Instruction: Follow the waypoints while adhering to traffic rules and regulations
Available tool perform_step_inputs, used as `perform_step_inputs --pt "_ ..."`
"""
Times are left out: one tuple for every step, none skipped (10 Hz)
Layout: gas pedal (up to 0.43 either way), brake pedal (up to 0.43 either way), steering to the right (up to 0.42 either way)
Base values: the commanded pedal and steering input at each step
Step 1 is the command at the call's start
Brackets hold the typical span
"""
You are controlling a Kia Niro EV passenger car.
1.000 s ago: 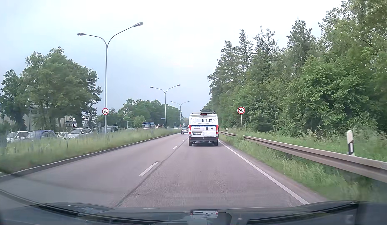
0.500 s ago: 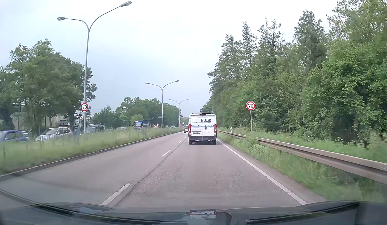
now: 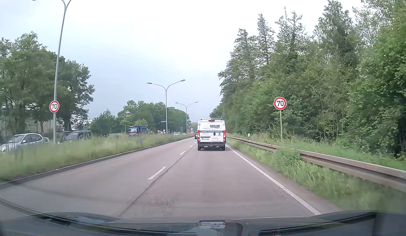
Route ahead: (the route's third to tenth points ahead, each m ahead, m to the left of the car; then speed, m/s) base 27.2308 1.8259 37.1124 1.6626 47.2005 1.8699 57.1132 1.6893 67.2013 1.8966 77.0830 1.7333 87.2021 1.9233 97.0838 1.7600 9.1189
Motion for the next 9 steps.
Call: perform_step_inputs --pt "0.248 0.0 -0.001" --pt "0.248 0.0 -0.001" --pt "0.248 0.0 -0.001" --pt "0.248 0.0 -0.001" --pt "0.248 0.0 -0.001" --pt "0.248 0.0 -0.002" --pt "0.248 0.0 -0.002" --pt "0.248 0.0 -0.002" --pt "0.24 0.0 -0.002"
